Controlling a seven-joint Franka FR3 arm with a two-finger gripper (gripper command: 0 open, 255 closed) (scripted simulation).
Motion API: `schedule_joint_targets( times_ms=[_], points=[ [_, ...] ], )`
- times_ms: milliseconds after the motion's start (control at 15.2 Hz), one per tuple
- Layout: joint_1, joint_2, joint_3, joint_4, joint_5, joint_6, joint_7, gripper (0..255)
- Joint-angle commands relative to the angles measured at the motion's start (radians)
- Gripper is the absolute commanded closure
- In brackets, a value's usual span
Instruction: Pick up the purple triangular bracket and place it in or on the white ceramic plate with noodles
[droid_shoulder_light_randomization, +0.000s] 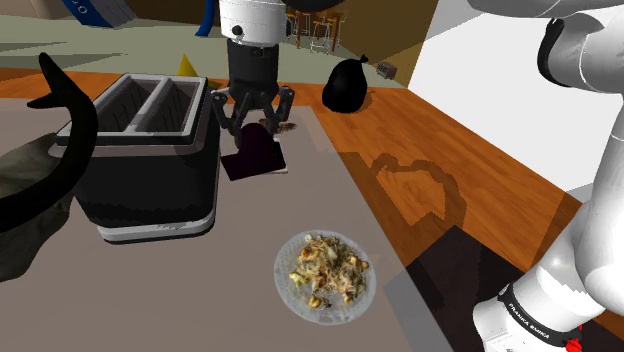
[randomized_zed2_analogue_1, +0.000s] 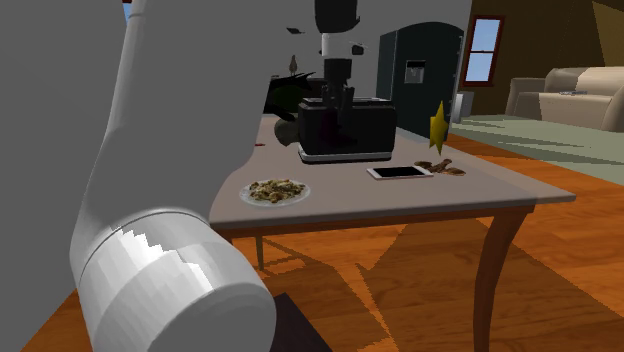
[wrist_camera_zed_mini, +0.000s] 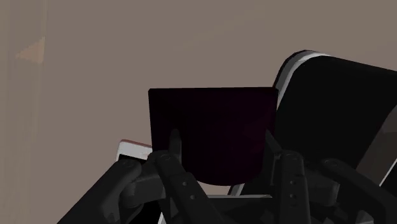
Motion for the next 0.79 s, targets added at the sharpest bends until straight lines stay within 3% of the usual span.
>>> schedule_joint_targets(
  times_ms=[0, 66, 396, 726],
  points=[
    [0.005, 0.003, 0.001, 0.033, -0.001, -0.030, 0.000, 255],
    [0.007, 0.004, 0.001, 0.043, -0.002, -0.039, 0.000, 255],
    [-0.051, -0.219, 0.033, -0.217, 0.117, 0.031, -0.004, 255],
    [-0.062, -0.430, 0.040, -0.412, 0.243, 0.056, -0.024, 255]
  ],
)
